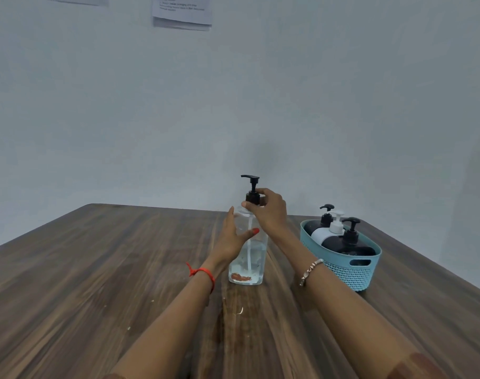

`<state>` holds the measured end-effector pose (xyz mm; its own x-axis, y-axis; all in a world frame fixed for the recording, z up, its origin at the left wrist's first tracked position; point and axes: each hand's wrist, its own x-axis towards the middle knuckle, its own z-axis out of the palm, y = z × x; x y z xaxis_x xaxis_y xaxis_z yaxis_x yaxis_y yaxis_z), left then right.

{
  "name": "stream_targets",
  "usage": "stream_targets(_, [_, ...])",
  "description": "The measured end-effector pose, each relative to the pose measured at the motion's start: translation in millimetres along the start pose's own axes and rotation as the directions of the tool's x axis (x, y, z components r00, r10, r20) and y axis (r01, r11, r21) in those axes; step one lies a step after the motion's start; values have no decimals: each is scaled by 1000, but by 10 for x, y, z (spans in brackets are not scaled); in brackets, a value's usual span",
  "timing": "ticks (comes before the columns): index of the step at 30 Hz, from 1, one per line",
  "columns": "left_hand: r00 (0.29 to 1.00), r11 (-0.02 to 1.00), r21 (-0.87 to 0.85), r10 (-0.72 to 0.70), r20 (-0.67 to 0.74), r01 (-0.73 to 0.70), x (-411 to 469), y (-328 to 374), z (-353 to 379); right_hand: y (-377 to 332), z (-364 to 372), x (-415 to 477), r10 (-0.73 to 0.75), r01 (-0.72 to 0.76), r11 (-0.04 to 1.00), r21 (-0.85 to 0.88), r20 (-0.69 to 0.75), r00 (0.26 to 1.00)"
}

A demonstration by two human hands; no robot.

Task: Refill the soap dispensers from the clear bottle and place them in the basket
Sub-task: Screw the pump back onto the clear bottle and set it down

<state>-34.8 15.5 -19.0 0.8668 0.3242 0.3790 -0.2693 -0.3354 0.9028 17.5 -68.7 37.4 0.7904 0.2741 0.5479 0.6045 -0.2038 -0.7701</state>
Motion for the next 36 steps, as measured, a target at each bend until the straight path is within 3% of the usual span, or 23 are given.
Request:
stream_targets(4, [998, 999, -23, 31, 57, -30, -66, -24, -35, 68, -159, -123, 10, -16, 998, 52, 118, 993])
stream_targets(8, [999, 996, -86, -2, 47, 6, -163, -150, -51, 152, -238, -252, 176, -162, 984, -80, 214, 961])
stream_targets(12, [999, 995, -101, 2, -43, -6, -193, -253, -42, 294, -212, -440, 241, -230, 970, -84, 165, 956])
stream_targets(18, [992, 999, -13, 27, -122, -29, 16, -278, -1, 291, -186, -276, 212, -193, 973, -124, 158, 965])
stream_targets(23, [994, 997, 27, 81, -80, -79, 604, -256, 41, 297, -221, 303, 241, -226, 967, -117, 141, 960])
stream_targets(30, [980, 990, 26, 143, -137, -141, 1855, -61, 437, 304, -527, 1653, 452, -449, 892, -56, 157, 878])
stream_targets(36, [992, 998, 11, 58, -111, -57, 2534, -168, 892, 743, -779, 2286, 567, -570, 821, -25, 157, 809])
